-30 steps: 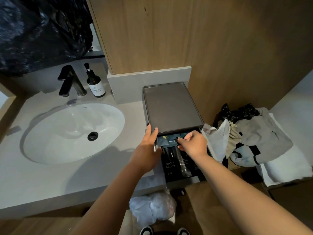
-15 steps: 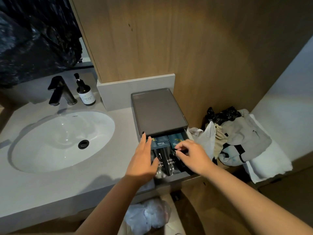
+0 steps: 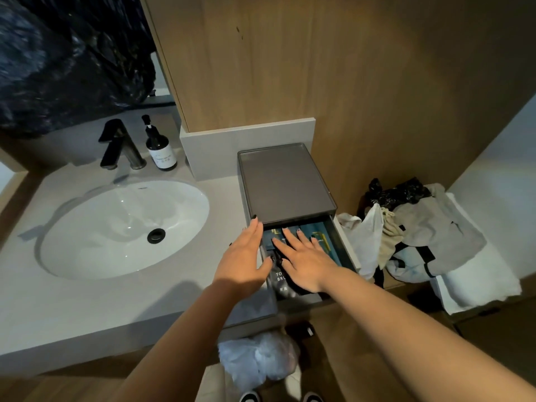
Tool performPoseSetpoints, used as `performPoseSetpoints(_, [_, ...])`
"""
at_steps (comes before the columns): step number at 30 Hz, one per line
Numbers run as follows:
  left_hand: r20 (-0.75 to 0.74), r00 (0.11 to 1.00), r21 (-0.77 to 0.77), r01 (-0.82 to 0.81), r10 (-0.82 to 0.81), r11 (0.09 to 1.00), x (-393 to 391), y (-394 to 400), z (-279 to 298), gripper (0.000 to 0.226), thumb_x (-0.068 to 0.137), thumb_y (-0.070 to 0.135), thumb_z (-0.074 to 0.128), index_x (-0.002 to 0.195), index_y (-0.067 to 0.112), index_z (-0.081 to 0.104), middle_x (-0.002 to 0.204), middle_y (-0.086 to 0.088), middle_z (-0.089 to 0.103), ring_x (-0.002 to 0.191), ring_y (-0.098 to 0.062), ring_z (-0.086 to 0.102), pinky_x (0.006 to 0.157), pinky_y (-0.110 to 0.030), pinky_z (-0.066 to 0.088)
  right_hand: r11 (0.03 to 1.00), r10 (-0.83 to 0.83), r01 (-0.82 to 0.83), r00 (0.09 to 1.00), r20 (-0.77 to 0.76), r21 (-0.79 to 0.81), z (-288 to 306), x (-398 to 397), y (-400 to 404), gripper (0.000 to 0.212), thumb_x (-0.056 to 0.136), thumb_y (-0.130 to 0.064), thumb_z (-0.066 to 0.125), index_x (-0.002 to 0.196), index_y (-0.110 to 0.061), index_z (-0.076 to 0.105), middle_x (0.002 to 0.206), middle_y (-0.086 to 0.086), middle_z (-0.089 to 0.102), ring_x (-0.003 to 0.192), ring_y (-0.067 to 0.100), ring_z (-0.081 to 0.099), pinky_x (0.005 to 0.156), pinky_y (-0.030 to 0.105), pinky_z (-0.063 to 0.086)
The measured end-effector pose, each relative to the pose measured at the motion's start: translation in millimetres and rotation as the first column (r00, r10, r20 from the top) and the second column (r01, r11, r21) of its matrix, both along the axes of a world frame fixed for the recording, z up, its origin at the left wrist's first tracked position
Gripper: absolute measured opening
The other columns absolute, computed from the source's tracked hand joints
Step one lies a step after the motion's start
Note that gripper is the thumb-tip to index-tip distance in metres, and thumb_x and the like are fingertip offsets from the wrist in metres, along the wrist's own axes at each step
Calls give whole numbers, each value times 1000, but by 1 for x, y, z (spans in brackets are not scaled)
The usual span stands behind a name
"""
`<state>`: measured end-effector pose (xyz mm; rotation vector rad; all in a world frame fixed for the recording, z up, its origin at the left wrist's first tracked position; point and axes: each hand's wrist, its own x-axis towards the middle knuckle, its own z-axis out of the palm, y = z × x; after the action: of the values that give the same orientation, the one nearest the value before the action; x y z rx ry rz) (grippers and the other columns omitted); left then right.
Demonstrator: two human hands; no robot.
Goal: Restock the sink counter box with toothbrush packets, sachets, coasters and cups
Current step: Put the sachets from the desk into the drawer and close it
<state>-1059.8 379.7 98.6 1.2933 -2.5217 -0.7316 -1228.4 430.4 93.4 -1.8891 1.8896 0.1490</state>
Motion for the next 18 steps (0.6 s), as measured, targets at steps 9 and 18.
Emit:
performPoseSetpoints(9, [6, 1000, -28, 1, -1, 1000, 0, 1, -9, 75, 95, 34, 49, 154, 20, 5, 162, 7, -5, 149, -10, 4, 117, -22, 7, 992, 122, -120, 990, -66, 24, -5, -10, -5, 60, 100, -35, 23, 152, -33, -7, 161, -2, -14, 146, 24, -19, 119, 49, -9])
performPoseSetpoints(18, [128, 991, -56, -26, 33, 998, -13, -3, 5, 74, 91, 30, 49, 154, 15, 12, 163, -1, 6, 150, -19, -1, 121, -40, 9, 966, 25, 32, 977, 212, -257, 16, -18, 17, 60, 95, -11, 39, 151, -22, 23, 161, -2, 14, 149, 14, 3, 121, 33, 2])
